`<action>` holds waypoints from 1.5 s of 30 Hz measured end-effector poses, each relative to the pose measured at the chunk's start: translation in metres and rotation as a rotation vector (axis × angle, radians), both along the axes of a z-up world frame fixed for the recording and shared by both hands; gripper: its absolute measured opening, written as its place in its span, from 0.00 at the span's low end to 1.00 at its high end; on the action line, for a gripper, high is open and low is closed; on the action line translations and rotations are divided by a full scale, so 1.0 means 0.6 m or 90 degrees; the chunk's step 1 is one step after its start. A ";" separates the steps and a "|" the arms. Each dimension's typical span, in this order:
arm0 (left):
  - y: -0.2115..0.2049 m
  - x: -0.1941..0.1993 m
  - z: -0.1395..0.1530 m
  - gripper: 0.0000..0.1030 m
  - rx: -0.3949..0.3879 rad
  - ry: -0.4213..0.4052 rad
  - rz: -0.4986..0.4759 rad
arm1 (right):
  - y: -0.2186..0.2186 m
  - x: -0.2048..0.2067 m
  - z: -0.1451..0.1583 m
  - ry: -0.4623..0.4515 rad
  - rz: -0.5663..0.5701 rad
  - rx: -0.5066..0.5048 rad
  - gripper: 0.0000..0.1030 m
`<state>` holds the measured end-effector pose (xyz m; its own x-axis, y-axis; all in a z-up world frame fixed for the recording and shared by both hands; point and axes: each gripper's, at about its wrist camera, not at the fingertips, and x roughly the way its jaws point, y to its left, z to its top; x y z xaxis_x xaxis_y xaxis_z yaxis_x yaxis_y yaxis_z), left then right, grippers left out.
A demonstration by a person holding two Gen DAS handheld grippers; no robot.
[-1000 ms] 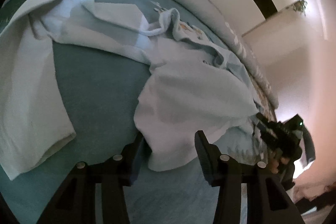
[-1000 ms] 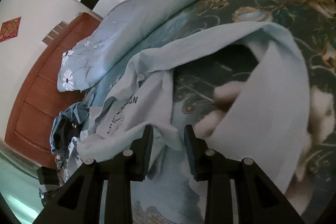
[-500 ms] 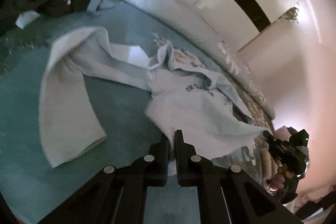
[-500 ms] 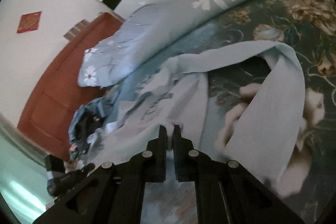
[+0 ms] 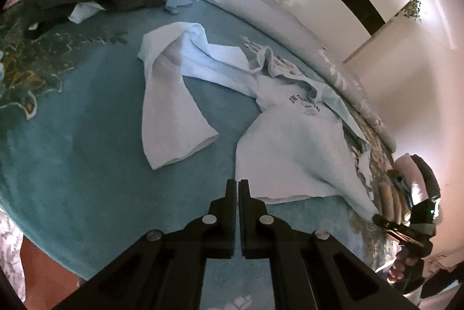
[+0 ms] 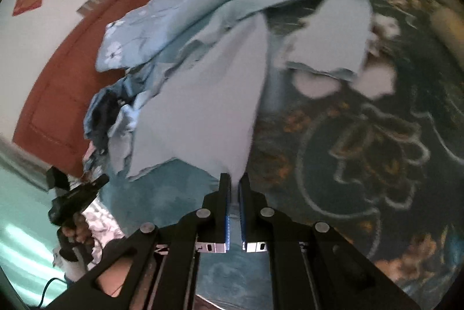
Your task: Fold clothes
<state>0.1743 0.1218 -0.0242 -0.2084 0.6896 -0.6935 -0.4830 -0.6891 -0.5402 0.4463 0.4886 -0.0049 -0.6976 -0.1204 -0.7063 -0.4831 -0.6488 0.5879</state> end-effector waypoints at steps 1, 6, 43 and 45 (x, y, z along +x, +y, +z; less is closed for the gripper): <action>0.006 -0.001 -0.001 0.03 0.004 0.001 -0.002 | 0.003 0.004 0.000 -0.003 -0.008 0.001 0.05; 0.040 -0.008 -0.022 0.03 0.004 -0.029 -0.013 | 0.000 0.003 0.020 -0.012 -0.006 0.041 0.05; 0.019 0.045 -0.025 0.04 0.019 -0.033 -0.019 | 0.012 0.042 -0.009 -0.054 -0.058 0.042 0.05; 0.015 0.044 -0.020 0.08 0.029 -0.031 -0.021 | 0.019 0.051 -0.012 -0.049 -0.067 0.034 0.05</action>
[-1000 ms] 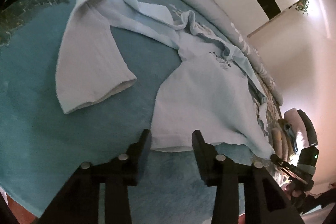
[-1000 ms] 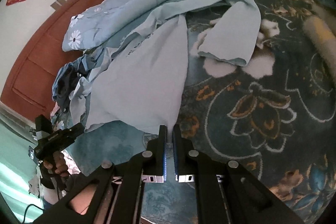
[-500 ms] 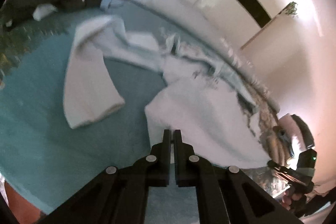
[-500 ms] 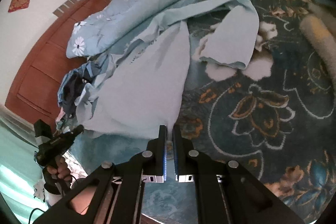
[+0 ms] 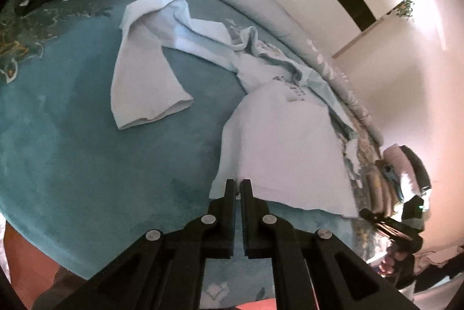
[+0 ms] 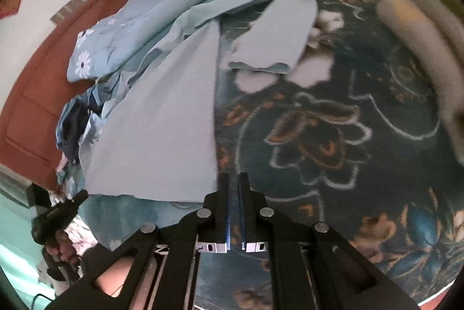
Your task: Fold clothes
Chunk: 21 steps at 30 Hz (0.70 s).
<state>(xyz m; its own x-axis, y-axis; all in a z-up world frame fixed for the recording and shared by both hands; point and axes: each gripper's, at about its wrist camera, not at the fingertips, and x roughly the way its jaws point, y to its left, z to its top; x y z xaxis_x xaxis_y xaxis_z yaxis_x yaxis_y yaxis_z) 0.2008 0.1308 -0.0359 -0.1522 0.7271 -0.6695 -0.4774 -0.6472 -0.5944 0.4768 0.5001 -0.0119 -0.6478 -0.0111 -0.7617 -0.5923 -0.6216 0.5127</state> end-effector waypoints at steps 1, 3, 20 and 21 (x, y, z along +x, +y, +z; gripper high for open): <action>0.000 -0.003 0.002 0.13 -0.001 0.002 0.003 | 0.003 0.004 -0.001 0.005 -0.004 -0.005 0.05; 0.000 -0.011 0.002 0.24 -0.004 0.001 0.010 | 0.001 0.003 0.000 0.013 0.011 -0.007 0.07; 0.021 -0.021 -0.021 0.38 -0.037 -0.030 0.002 | -0.036 -0.087 -0.011 -0.024 0.088 0.053 0.32; 0.021 -0.022 -0.021 0.38 -0.037 -0.030 0.003 | -0.034 -0.084 -0.013 -0.022 0.084 0.046 0.14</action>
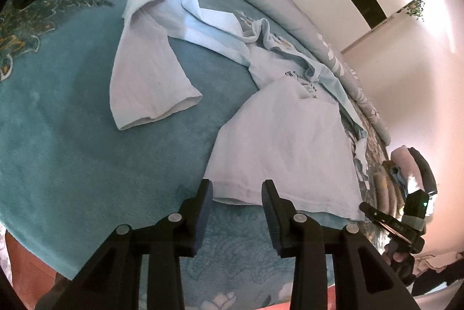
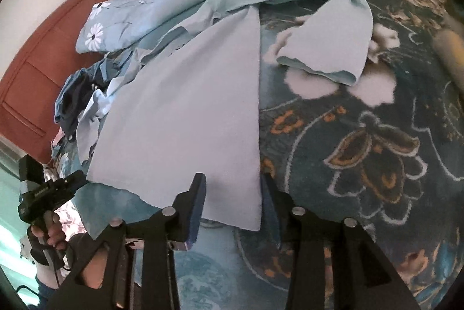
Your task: Fold clothes
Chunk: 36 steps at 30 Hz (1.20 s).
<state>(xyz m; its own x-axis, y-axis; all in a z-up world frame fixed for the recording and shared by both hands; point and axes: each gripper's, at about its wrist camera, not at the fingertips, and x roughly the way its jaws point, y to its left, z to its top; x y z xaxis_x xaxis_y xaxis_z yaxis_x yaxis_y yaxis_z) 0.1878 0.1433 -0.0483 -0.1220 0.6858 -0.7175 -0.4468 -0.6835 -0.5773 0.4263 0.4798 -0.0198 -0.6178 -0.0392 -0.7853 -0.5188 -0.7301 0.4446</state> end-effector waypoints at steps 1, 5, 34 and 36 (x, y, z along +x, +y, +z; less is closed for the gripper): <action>0.000 -0.001 0.000 0.38 0.000 0.000 0.000 | 0.003 0.003 -0.002 0.002 -0.004 -0.007 0.06; 0.001 -0.001 0.002 0.40 0.000 -0.002 -0.003 | 0.004 0.020 0.008 0.011 -0.009 0.005 0.04; 0.036 0.048 0.059 0.02 0.030 0.063 -0.090 | 0.027 0.077 0.043 0.020 -0.075 0.028 0.04; 0.042 0.051 0.044 0.02 0.008 0.058 -0.097 | 0.027 0.078 0.032 0.004 -0.074 0.026 0.04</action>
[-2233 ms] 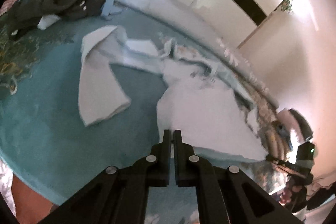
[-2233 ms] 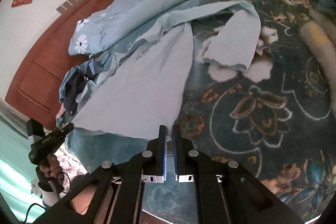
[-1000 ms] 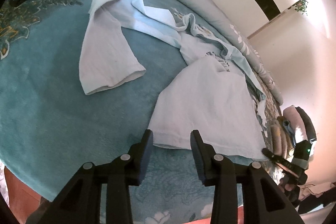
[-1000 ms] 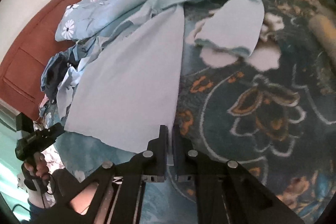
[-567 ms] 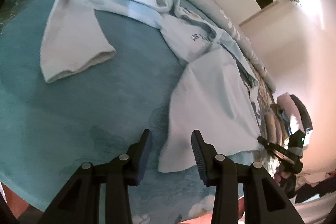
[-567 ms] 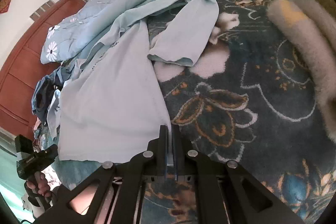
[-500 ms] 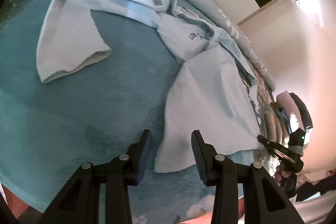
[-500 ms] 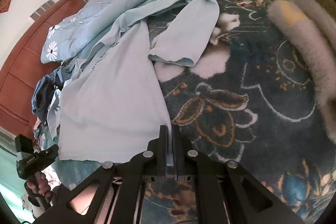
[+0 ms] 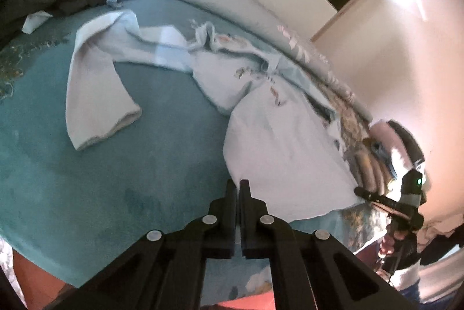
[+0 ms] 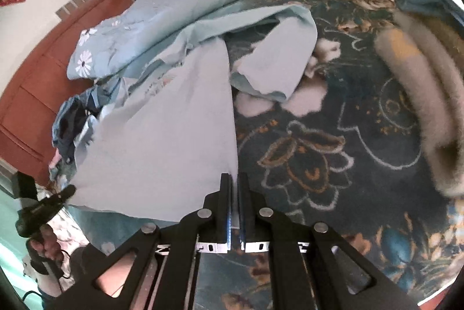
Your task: Fold clothes
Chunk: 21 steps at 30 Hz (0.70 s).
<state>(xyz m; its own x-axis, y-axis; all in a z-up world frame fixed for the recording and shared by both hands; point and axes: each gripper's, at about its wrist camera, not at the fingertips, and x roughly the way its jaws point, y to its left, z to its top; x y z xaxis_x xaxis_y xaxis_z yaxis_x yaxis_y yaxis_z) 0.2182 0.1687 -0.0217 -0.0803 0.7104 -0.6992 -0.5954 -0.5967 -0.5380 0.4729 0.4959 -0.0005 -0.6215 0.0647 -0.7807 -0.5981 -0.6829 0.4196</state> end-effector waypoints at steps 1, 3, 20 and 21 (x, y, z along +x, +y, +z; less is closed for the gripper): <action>0.004 -0.002 -0.014 0.02 -0.018 -0.006 0.004 | 0.002 -0.001 -0.007 -0.005 -0.002 -0.006 0.04; 0.006 -0.006 -0.034 0.02 -0.031 -0.021 0.010 | 0.006 -0.004 -0.022 -0.012 -0.006 -0.023 0.04; -0.020 -0.011 -0.002 0.57 -0.003 0.003 0.040 | -0.006 -0.015 0.005 -0.016 0.026 0.044 0.24; -0.027 -0.012 0.006 0.59 0.008 0.010 0.050 | -0.005 -0.014 0.011 -0.013 0.022 0.050 0.37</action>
<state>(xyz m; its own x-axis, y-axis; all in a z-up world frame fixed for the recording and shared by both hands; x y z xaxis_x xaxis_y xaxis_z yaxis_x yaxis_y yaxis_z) 0.2108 0.1527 -0.0184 -0.1469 0.7102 -0.6885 -0.5561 -0.6349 -0.5363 0.4646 0.4928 0.0059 -0.6089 0.1045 -0.7864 -0.5813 -0.7333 0.3527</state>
